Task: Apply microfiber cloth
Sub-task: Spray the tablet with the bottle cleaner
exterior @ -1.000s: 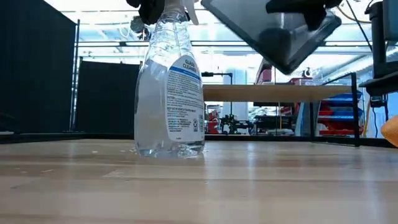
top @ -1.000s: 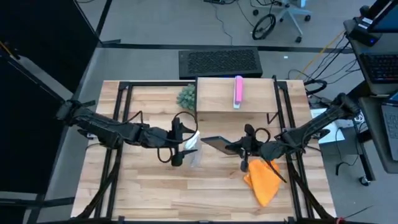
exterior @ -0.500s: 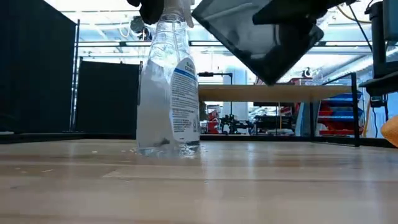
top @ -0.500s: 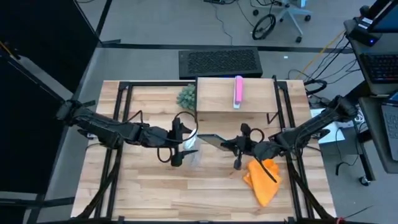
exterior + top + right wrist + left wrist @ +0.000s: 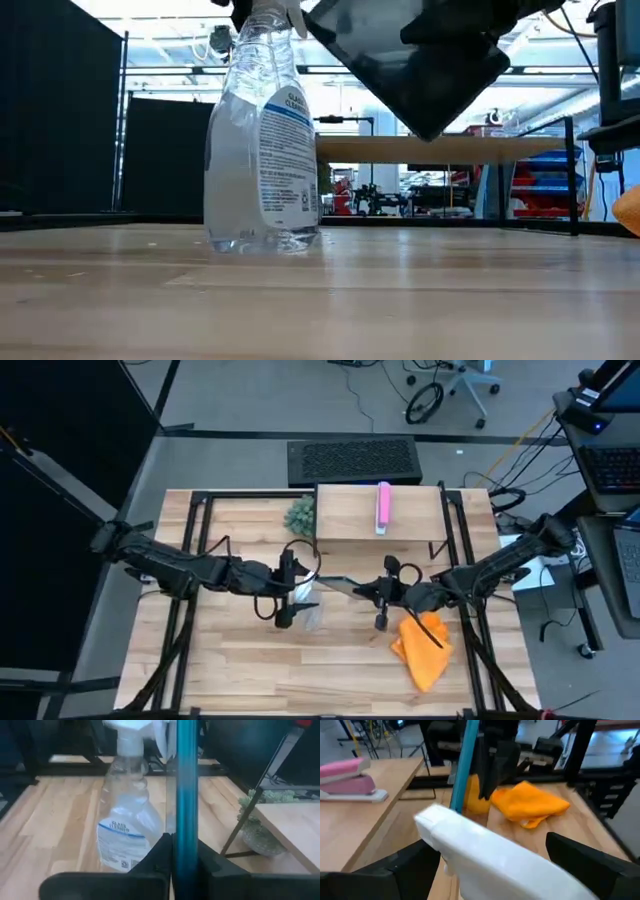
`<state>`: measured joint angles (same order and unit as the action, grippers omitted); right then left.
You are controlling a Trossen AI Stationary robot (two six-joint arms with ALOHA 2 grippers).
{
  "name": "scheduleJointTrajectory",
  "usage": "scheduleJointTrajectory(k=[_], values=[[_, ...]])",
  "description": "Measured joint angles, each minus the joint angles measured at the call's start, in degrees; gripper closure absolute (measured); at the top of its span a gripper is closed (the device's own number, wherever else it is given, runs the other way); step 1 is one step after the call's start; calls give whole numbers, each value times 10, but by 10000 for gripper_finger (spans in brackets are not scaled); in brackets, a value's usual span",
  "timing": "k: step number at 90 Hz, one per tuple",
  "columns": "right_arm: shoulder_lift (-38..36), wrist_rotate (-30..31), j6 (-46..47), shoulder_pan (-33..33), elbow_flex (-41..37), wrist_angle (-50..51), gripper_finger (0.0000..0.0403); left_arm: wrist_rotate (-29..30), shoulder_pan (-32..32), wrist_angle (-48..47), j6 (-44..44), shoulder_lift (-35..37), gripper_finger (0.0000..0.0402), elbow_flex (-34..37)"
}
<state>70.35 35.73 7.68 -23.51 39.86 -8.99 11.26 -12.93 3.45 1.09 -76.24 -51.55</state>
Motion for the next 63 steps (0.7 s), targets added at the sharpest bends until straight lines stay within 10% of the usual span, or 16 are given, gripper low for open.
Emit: scheduleJointTrajectory(k=[27,63], values=[[-54,125,-12,24,1,1,394,-19,-1,-11,-12,0,62,0],[-30,92,-26,77,1,-69,394,-39,1,3,-48,-2,119,0]])
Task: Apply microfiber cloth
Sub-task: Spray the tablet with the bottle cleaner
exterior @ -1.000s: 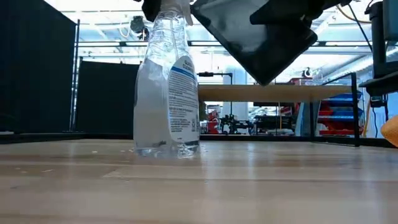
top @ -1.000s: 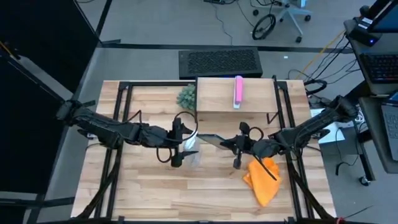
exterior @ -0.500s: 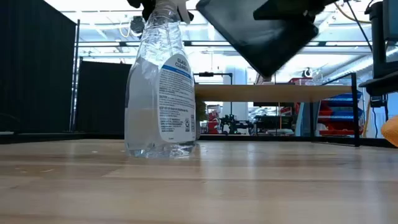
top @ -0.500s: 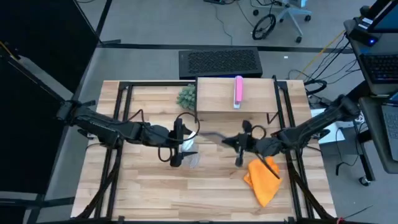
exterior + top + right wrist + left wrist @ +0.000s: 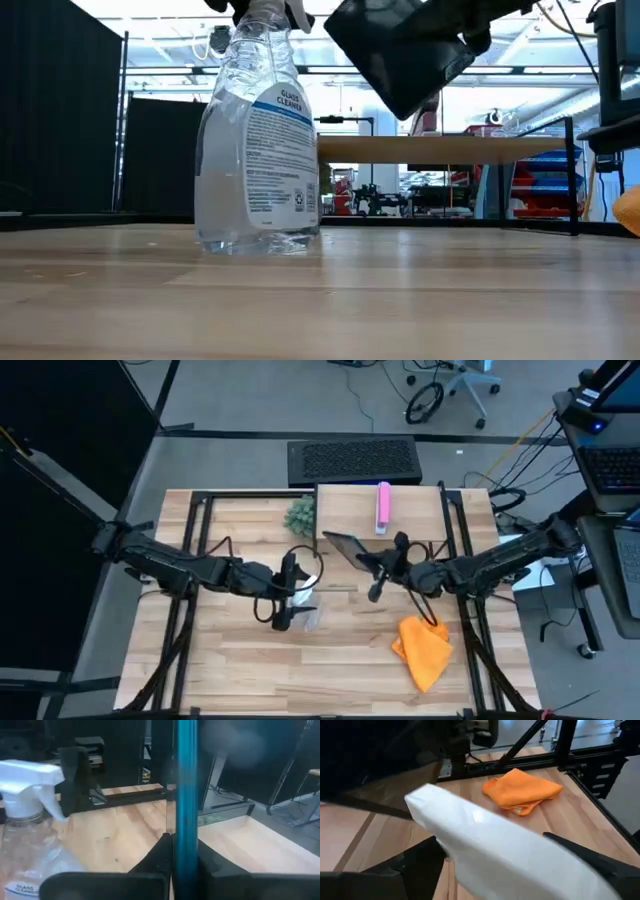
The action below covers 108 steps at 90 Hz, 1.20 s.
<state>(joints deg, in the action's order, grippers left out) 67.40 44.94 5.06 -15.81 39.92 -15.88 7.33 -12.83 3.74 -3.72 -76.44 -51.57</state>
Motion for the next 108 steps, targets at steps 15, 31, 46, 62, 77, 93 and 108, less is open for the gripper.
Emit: scheduleJointTrajectory(k=[15,31,46,62,77,93,108], values=[[0,-1,2,-1,0,2,394,-2,0,1,-12,0,190,0],[0,-1,12,-9,0,15,394,-3,0,1,-11,0,250,0],[-2,14,-3,-28,0,20,394,-2,0,1,-7,0,263,0],[-29,41,-1,-46,0,62,394,-9,1,-6,-10,11,239,0],[-39,41,31,-50,0,102,394,-21,10,-55,15,14,181,-22],[-39,35,44,-61,0,133,394,4,18,-138,3,23,127,-59],[-39,27,76,-61,0,176,394,33,20,-191,-7,49,110,-101]])
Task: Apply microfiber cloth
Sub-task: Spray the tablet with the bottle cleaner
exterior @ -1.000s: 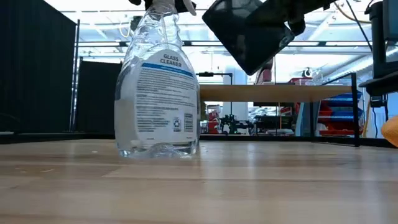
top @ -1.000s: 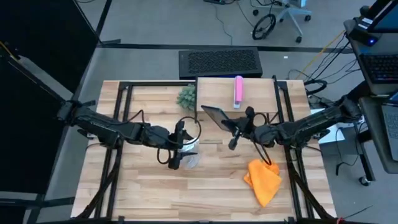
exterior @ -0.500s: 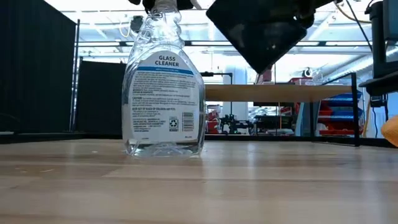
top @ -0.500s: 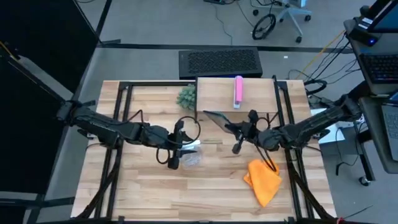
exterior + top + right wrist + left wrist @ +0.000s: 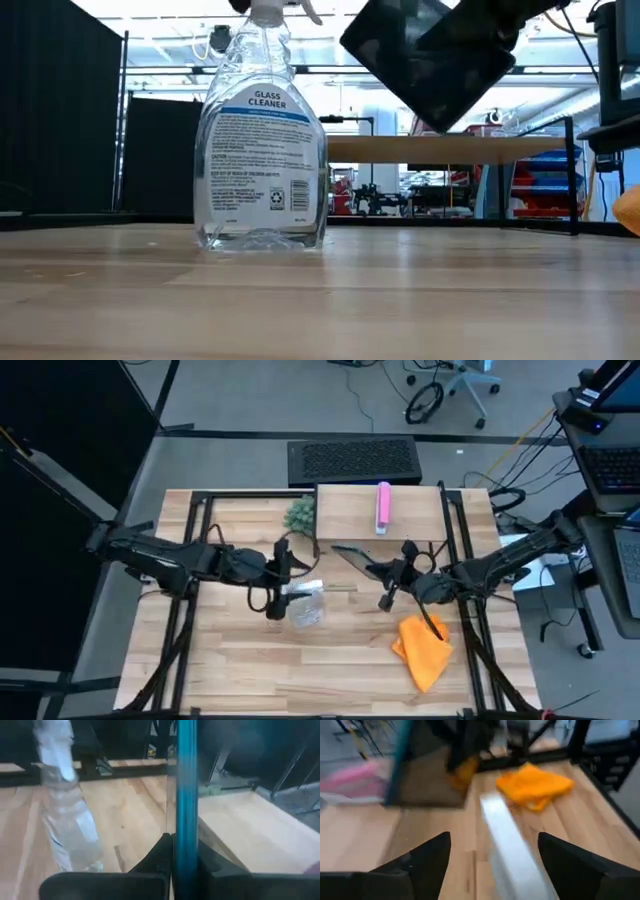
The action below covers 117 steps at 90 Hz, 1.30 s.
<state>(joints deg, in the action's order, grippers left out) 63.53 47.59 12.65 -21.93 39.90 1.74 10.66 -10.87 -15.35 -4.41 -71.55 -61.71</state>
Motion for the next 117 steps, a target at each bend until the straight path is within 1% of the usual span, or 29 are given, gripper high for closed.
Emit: scheduleJointTrajectory(k=[12,25,34,39,44,50,61,73,82,96,107,117], values=[[0,-29,25,-2,0,19,394,2,-1,-41,11,24,109,-25],[1,-92,43,-25,0,35,394,18,-9,-108,69,62,109,-26],[11,-151,65,-49,0,41,394,39,-22,-171,135,79,109,-8],[26,-175,72,-65,0,39,394,47,-30,-182,169,82,109,10],[48,-184,73,-76,0,27,394,47,-39,-179,197,81,109,35],[78,-184,77,-80,0,25,394,47,-49,-162,229,74,109,66],[133,-182,70,-77,-1,22,394,46,-62,-101,266,43,109,127],[160,-194,42,-76,0,-9,394,46,-77,-9,295,12,109,167],[164,-187,33,-75,0,-2,394,42,-86,24,297,-20,109,171],[160,-159,31,-74,0,9,394,16,-97,90,300,-61,109,172],[160,-161,29,-72,0,15,394,0,-108,123,311,-89,109,171],[158,-161,35,-71,0,49,394,-1,-119,157,318,-104,109,171]])
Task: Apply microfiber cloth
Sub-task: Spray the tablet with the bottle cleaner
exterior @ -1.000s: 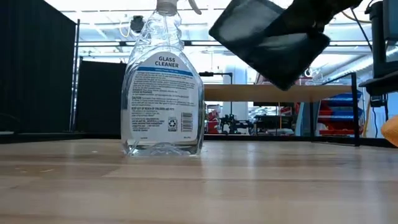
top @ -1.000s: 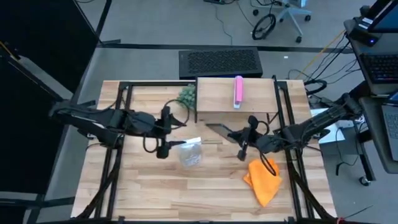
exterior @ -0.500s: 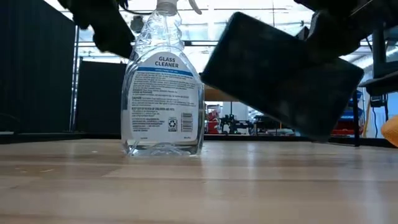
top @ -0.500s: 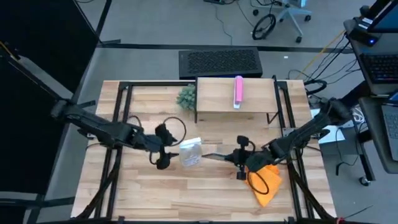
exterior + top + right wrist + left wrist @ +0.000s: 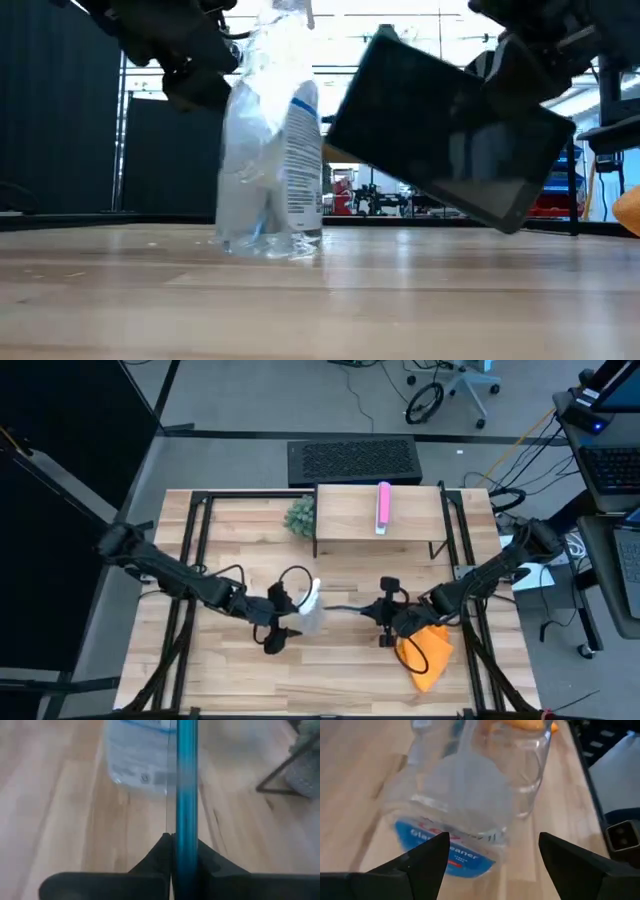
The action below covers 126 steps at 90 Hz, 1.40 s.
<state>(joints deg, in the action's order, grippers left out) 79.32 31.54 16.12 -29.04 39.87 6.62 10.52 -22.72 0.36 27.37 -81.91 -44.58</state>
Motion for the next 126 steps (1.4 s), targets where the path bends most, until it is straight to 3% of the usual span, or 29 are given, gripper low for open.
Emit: scheduleJointTrajectory(k=[19,43,55,72,91,113,126], values=[[-28,0,14,1,0,10,394,0,-8,62,8,-11,109,0],[-85,-12,28,1,0,47,394,2,-7,69,8,-11,109,0],[-126,-17,65,-7,0,99,394,2,-7,31,-1,-3,109,-16],[-176,1,94,-17,0,116,394,28,-6,-69,-43,66,109,-68],[-182,13,89,-20,0,117,394,46,-1,-30,-68,103,109,-69],[-182,16,76,-13,0,118,394,49,3,-19,-110,104,109,-69],[-182,17,71,-13,0,122,394,82,11,-15,-144,101,109,-68]])
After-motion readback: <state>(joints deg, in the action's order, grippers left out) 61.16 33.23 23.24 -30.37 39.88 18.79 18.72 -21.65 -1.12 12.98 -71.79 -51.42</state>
